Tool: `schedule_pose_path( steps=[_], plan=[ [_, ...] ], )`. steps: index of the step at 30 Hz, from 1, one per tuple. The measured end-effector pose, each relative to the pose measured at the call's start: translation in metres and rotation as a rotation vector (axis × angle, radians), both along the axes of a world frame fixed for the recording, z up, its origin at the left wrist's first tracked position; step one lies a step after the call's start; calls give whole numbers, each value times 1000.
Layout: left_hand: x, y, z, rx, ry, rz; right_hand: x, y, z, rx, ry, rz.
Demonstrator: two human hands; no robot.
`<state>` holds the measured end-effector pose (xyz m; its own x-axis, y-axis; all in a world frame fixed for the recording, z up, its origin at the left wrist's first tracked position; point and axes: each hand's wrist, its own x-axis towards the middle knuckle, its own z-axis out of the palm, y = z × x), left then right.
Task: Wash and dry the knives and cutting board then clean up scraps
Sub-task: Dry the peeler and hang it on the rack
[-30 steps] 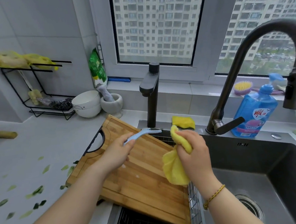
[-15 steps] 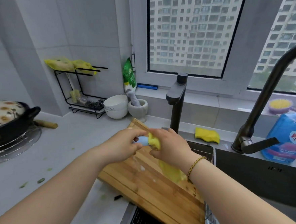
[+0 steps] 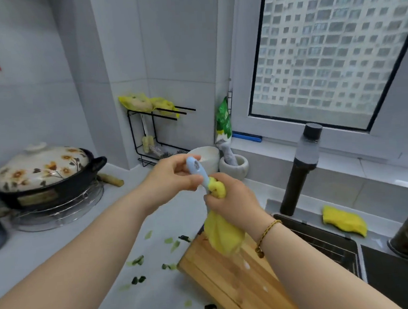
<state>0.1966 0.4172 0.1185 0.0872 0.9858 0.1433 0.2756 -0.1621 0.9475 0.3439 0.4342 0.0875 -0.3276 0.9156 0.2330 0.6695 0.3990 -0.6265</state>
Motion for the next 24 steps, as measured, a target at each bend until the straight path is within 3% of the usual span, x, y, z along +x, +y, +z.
schedule_pose_path(
  steps=[4,11,19,24],
  plan=[
    [-23,38,-9,18,-119,8,-38,34,0,-93,172,-15],
    [-47,115,-22,-22,-261,15,-82,104,-11,-144,250,-141],
    [-71,203,-29,-24,-45,145,-118,185,-21,-170,196,-212],
    [-87,249,-32,-32,-33,229,-140,229,-27,-180,253,-215]
  ],
)
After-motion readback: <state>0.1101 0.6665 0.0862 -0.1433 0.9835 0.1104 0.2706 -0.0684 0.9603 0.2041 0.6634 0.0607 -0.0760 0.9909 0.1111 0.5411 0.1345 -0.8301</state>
